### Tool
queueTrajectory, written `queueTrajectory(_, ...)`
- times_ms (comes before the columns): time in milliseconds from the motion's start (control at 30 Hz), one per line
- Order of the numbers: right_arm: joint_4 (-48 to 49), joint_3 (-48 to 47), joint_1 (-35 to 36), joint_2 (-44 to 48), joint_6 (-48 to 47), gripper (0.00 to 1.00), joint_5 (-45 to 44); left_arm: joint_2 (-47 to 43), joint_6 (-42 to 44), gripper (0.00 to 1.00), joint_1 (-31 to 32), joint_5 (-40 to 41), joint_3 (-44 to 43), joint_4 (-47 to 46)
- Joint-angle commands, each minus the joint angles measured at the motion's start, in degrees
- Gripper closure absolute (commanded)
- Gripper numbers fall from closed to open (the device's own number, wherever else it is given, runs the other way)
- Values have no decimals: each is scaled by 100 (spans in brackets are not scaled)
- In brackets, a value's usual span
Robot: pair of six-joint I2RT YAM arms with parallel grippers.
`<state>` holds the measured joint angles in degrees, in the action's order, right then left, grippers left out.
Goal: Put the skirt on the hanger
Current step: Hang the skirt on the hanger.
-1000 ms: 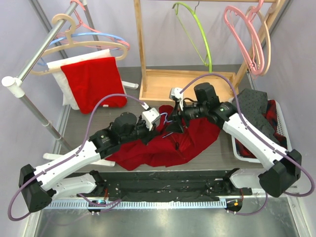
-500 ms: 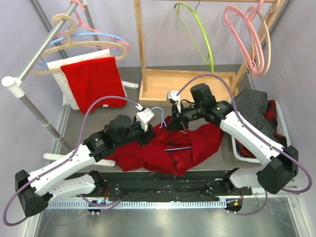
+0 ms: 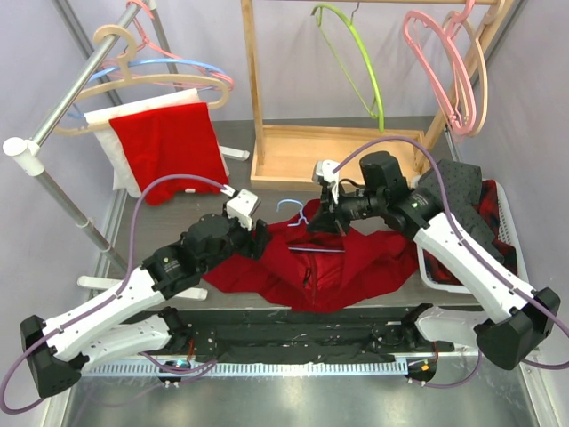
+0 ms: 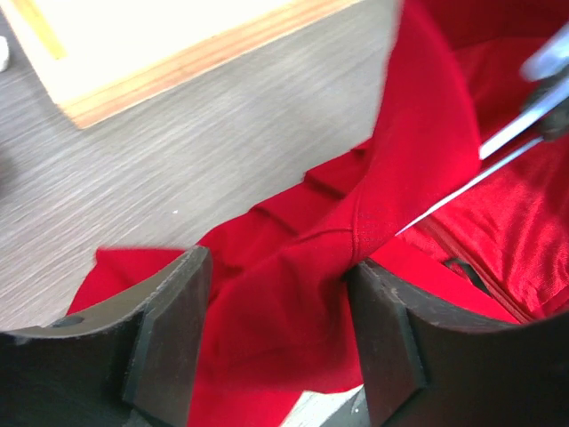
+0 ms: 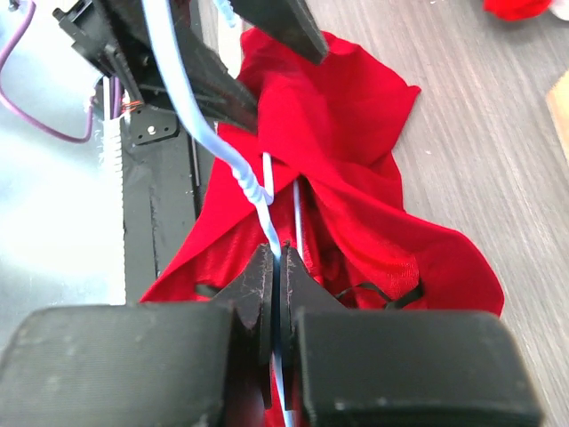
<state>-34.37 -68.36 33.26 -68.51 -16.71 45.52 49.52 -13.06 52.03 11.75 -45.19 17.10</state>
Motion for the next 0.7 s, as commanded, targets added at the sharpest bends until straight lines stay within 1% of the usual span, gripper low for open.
queueTrajectory(0,255,-151,-21,382,203,99,-121,-30,-144,41,0,627,1,74)
queueTrajectory(33,247,-160,-30,443,221,99,-148,-56,-170,44,0,697,36,65)
queueTrajectory(67,247,-143,-21,496,221,99,-183,-74,-197,49,0,749,54,74)
queueTrajectory(100,247,-143,-21,523,256,99,-218,-74,-240,51,0,854,71,83)
queueTrajectory(133,247,-143,-21,601,273,99,-245,-48,-276,54,0,1116,98,109)
queueTrajectory(167,247,-108,-21,628,282,99,-262,-47,-354,60,0,1284,89,153)
queueTrajectory(267,229,-46,-30,751,344,99,-333,-4,-495,71,0,1988,19,320)
queueTrajectory(333,229,-29,-21,813,379,99,-368,-12,-505,72,0,2216,-42,355)
queueTrajectory(367,238,-20,-21,830,414,99,-394,-38,-522,71,0,2453,-69,364)
queueTrajectory(467,229,-116,-30,831,502,99,-500,-82,-470,70,-9,2666,-218,311)
queueTrajectory(500,273,-151,-21,831,546,99,-535,-83,-348,68,0,2614,-262,268)
queueTrajectory(533,316,-230,-30,831,650,99,-648,-83,-285,62,0,2535,-367,241)
queueTrajectory(567,395,-274,-30,831,721,99,-693,-74,-259,47,0,2517,-437,241)
queueTrajectory(667,545,-485,-21,822,949,99,-772,-4,-162,21,-9,2447,-727,302)
